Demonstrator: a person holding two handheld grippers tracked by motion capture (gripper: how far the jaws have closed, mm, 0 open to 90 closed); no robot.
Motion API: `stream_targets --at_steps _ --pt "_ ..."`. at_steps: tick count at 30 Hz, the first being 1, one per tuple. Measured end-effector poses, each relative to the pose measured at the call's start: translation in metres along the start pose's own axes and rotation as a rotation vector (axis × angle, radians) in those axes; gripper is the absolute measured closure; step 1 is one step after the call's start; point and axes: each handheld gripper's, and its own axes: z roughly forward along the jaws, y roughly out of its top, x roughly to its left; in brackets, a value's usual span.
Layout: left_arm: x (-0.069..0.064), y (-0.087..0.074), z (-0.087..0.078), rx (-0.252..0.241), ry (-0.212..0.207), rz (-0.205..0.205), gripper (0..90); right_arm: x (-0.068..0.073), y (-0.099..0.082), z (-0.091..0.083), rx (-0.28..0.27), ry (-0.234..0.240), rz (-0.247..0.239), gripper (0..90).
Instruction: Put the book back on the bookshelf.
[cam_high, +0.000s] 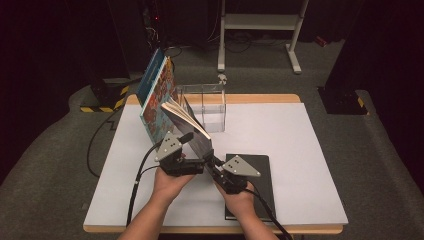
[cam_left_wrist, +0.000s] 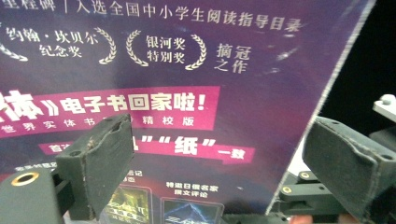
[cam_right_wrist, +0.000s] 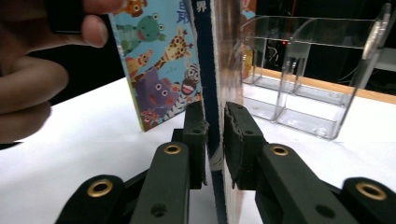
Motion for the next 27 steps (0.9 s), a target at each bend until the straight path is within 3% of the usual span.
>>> stream_targets --at_steps 10,18,27 --pt "0.007 0.000 -0.005 0.002 0.016 0.004 9.6 0.020 0.006 0.008 0.007 0.039 -0.023 75.0" --pt "0.012 -0.003 -0.007 0.009 0.042 0.016 10.2 0.028 0.003 0.013 0.008 0.075 -0.005 71.1" --pt "0.012 -0.010 -0.005 0.009 0.093 0.080 14.2 0.027 0.003 0.015 0.009 0.096 0.019 68.2"
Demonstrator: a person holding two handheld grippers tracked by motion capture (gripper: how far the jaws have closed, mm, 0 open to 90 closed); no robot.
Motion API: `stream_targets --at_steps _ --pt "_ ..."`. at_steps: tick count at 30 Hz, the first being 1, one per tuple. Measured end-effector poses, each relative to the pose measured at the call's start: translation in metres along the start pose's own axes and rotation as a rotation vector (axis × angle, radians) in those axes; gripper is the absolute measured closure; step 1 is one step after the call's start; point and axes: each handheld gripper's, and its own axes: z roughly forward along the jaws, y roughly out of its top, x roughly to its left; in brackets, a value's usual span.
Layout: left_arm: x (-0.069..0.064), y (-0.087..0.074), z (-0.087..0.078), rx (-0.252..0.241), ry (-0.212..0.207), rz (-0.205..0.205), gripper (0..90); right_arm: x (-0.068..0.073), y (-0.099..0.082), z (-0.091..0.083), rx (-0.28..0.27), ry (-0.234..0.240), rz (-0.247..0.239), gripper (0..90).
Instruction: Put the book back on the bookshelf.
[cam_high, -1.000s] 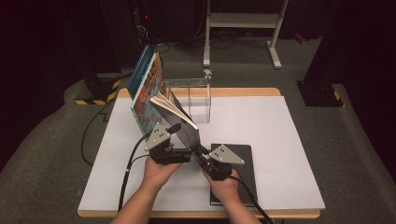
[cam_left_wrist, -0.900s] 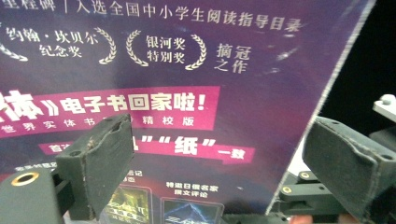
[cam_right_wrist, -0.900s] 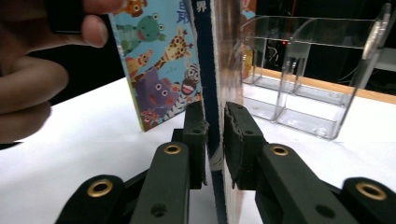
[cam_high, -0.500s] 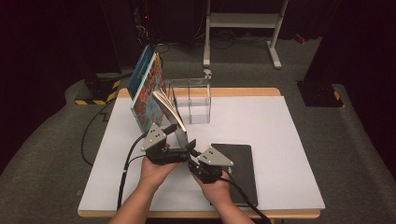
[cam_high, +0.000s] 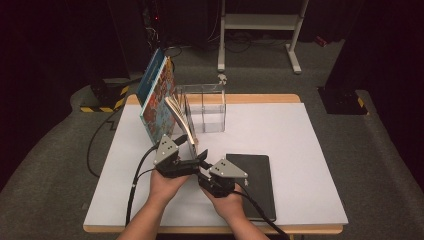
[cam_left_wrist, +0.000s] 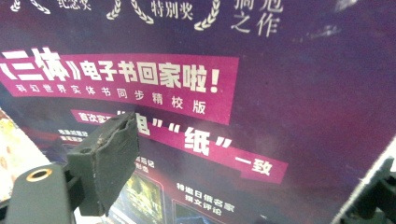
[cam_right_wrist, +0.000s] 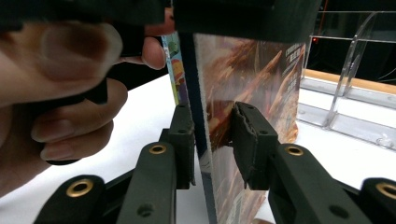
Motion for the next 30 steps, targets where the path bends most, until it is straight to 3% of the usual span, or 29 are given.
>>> stream_targets --at_steps 4,9,16,23,25,27,30 --pt "-0.003 -0.003 0.001 -0.005 0.028 0.027 13.4 0.000 0.000 0.000 0.000 0.009 0.006 67.3" --pt "-0.001 -0.004 0.002 0.001 0.040 0.027 15.2 0.000 -0.002 -0.002 0.024 0.029 0.006 59.8" --pt "0.001 -0.005 -0.001 -0.015 0.050 0.027 18.0 -0.009 -0.012 -0.028 0.064 -0.004 -0.018 51.2" --pt "0.001 -0.005 -0.003 -0.008 0.056 0.046 21.9 -0.036 -0.012 -0.068 0.045 -0.085 -0.031 48.2" --pt "0.000 -0.004 -0.003 -0.001 0.057 0.055 23.6 -0.048 -0.013 -0.078 0.041 -0.100 -0.019 50.4" --pt "-0.002 -0.005 -0.003 -0.005 0.064 0.066 26.5 -0.066 -0.017 -0.090 0.035 -0.148 0.007 49.1" --pt "-0.004 -0.006 -0.004 -0.006 0.068 0.078 30.8 -0.081 -0.022 -0.101 0.025 -0.188 0.039 48.6"
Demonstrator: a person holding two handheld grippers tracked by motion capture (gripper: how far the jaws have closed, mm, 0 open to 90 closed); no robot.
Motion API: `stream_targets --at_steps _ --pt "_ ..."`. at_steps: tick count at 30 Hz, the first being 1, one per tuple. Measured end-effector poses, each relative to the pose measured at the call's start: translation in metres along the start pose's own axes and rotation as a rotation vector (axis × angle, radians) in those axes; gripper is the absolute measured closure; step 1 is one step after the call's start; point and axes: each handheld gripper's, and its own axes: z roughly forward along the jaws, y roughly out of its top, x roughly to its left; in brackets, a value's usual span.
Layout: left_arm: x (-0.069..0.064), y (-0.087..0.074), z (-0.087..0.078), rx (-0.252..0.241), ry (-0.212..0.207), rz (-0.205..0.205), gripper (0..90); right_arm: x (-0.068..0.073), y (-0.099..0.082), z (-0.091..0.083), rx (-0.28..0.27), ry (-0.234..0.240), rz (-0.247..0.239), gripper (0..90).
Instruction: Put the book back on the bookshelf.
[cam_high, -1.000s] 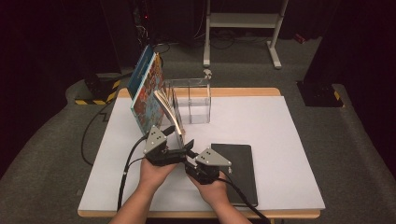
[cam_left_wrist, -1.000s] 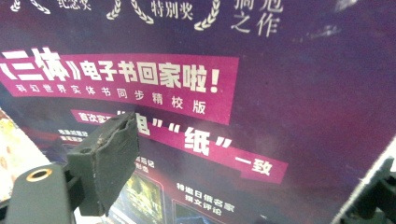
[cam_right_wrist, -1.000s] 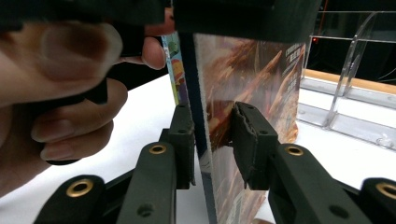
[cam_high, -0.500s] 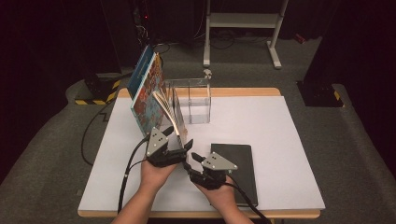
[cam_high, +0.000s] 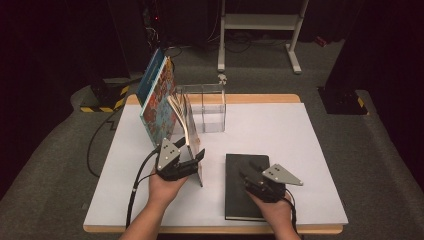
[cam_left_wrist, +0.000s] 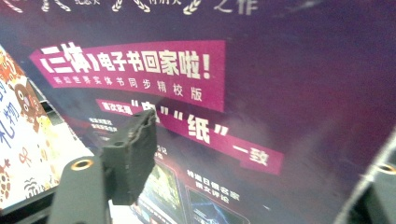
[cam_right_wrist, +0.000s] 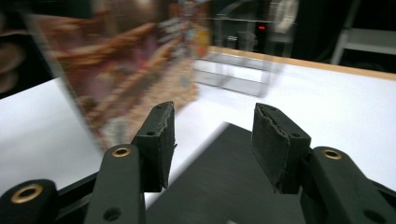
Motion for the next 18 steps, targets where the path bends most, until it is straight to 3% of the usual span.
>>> stream_targets --at_steps 3,7,12,18 --pt "-0.001 0.000 -0.002 0.007 0.011 0.021 34.4 -0.015 -0.008 -0.006 -0.004 -0.025 0.038 47.8" --pt "-0.002 0.002 -0.005 0.009 0.032 0.048 39.4 -0.024 -0.014 -0.011 0.003 -0.036 0.063 47.6" --pt "0.000 0.006 -0.007 0.038 0.034 0.045 42.8 -0.029 -0.014 -0.013 -0.013 -0.047 0.090 46.6" --pt "0.005 0.009 -0.012 0.025 0.053 0.050 51.4 -0.030 -0.016 -0.012 -0.002 -0.046 0.097 46.4"
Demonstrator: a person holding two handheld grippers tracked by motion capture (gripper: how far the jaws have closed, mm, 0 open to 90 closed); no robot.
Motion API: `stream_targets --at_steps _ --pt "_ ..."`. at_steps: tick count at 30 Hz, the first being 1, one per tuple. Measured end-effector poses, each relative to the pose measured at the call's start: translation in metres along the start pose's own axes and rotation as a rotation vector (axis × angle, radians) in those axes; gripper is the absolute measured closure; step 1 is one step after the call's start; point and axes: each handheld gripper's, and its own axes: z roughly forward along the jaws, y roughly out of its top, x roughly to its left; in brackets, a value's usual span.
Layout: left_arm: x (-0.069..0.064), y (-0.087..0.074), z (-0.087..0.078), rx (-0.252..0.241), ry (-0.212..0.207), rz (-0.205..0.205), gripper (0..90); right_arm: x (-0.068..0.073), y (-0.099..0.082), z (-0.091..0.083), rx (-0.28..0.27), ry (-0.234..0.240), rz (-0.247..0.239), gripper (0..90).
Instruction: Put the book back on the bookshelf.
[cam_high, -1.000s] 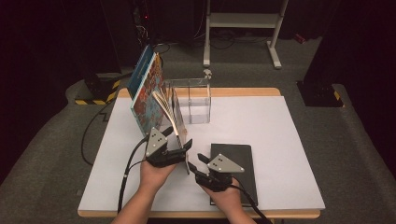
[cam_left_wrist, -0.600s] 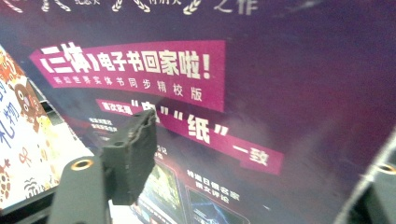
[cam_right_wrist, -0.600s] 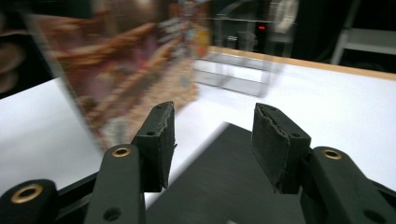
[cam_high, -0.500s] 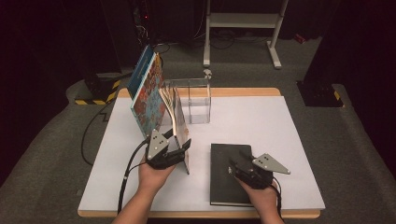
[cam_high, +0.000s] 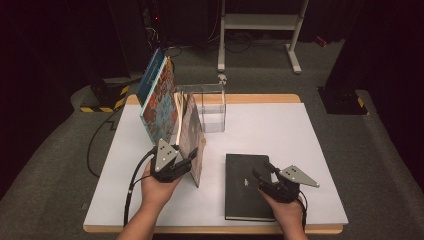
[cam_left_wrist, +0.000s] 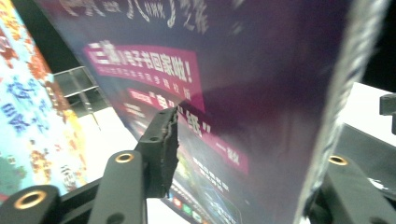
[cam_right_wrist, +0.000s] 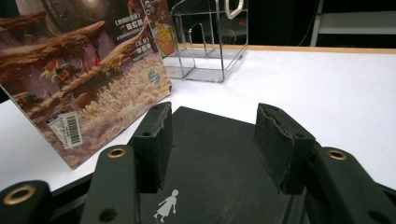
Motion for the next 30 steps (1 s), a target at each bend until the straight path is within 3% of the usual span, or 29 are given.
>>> stream_targets --at_steps 4,11,19,20,21,30 --pt "0.006 0.004 -0.005 -0.014 -0.007 -0.030 60.4 -0.001 -0.001 0.001 0.007 0.003 0.014 46.4" --pt "0.014 0.009 -0.010 -0.056 0.029 -0.052 82.1 -0.002 -0.001 0.000 0.005 0.006 0.027 46.4" --pt "0.017 0.011 -0.010 -0.042 -0.007 -0.071 83.1 -0.006 -0.003 -0.001 0.010 -0.003 0.037 46.1" --pt "0.020 0.012 -0.011 -0.039 -0.025 -0.102 82.9 -0.007 -0.004 -0.001 0.012 -0.004 0.040 46.1" --pt "0.021 0.012 -0.011 -0.039 -0.030 -0.107 82.5 -0.008 -0.004 -0.001 0.013 -0.004 0.042 46.1" --pt "0.022 0.013 -0.009 -0.035 -0.028 -0.113 80.3 -0.007 -0.007 0.002 0.025 -0.004 0.040 45.7"
